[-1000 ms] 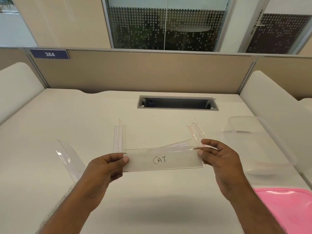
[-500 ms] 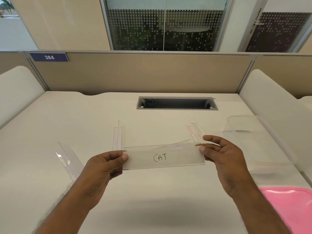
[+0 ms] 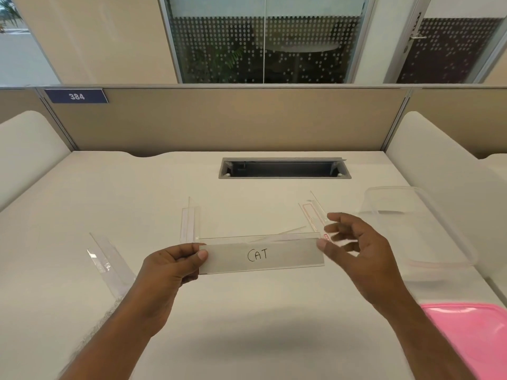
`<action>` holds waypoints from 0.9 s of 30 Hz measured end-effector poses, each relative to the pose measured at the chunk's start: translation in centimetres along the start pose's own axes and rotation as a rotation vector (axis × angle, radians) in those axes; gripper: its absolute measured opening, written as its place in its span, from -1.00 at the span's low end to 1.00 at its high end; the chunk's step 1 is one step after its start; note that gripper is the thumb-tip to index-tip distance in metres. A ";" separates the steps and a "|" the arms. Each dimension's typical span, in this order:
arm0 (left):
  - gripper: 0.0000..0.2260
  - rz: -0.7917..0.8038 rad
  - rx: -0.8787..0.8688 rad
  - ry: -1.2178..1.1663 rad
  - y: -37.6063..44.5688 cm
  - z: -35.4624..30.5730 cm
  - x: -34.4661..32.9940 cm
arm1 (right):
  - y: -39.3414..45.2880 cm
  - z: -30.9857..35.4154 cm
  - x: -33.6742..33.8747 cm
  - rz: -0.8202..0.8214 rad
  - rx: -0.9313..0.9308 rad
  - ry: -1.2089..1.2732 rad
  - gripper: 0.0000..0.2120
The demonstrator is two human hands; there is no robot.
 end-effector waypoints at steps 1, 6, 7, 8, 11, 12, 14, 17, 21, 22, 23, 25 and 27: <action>-0.84 -0.005 0.000 0.008 0.2 0.1 -0.2 | 0.0 0.1 0.3 0.063 0.080 -0.119 -0.50; -0.81 0.009 0.005 0.013 1.0 0.5 -1.1 | 0.8 -0.7 0.9 0.377 0.279 -0.505 -0.25; -0.78 0.024 0.003 0.011 1.2 0.6 -1.3 | 1.0 -0.8 1.0 0.373 0.287 -0.504 -0.27; -0.74 0.038 0.000 0.010 1.4 0.7 -1.5 | 1.1 -1.0 1.1 0.360 0.291 -0.492 -0.30; -0.76 0.065 -0.009 0.027 2.2 1.1 -2.1 | 1.4 -1.4 1.6 0.327 0.317 -0.464 -0.38; -0.80 0.074 -0.012 0.035 2.4 1.2 -2.3 | 1.4 -1.6 1.8 0.318 0.321 -0.455 -0.39; -0.85 0.081 -0.026 0.062 2.9 1.6 -2.8 | 1.5 -2.1 2.3 0.304 0.318 -0.430 -0.41; -0.75 0.037 -0.064 0.124 3.3 2.9 -3.6 | 1.8 -2.9 3.2 0.260 0.307 -0.384 -0.43; -0.93 -0.137 -0.114 0.302 3.6 7.0 -4.5 | 2.0 -4.1 5.0 0.124 0.281 -0.382 -0.42; -0.96 -0.173 -0.145 0.398 3.5 8.3 -4.7 | 2.1 -4.4 5.6 0.087 0.278 -0.392 -0.41; -0.97 -0.187 -0.192 0.508 3.3 9.6 -4.9 | 2.1 -4.8 6.1 0.053 0.273 -0.402 -0.40; -0.95 -0.139 -0.339 0.756 3.0 12.3 -5.7 | 2.3 -5.5 7.2 -0.009 0.253 -0.424 -0.39; -0.83 -0.035 -0.475 0.938 2.7 14.2 -7.2 | 2.5 -6.2 8.2 -0.069 0.238 -0.445 -0.39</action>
Point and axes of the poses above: each hand's wrist, its own y-axis towards the middle knuckle, its own x-axis out of the back of the hand, z = x × y, the point moved 1 cm from there along y, towards the middle knuckle, and after that the axes turned 3 degrees about -x, right-handed, at the moved point
